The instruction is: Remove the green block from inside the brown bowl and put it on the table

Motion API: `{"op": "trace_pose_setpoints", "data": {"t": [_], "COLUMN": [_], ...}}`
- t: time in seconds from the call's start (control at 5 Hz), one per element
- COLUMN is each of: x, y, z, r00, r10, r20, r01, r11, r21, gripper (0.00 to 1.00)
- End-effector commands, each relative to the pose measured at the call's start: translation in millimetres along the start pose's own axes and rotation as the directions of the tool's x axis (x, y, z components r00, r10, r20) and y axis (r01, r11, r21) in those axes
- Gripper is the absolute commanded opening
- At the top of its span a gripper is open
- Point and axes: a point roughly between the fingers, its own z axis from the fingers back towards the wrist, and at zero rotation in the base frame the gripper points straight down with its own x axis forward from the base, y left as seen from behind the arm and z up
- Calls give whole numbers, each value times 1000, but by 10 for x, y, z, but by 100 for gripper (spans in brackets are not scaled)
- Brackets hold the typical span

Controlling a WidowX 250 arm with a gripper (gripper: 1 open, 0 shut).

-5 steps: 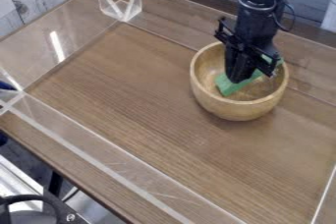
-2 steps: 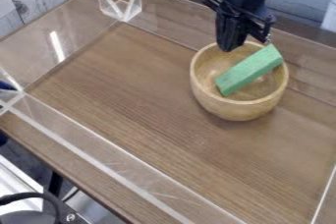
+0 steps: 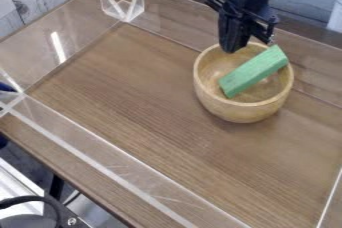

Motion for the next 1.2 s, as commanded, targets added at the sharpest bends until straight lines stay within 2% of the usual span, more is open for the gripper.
{"op": "trace_pose_setpoints", "data": {"t": [0.0, 1.0], "x": [21, 83], "y": [52, 16], "z": [243, 128], "r00": [997, 997], "r10": [9, -4], "r20": [78, 79], "r01": [-10, 5], "r11": [1000, 1000], "r21": [17, -14], "gripper": [0, 0]}}
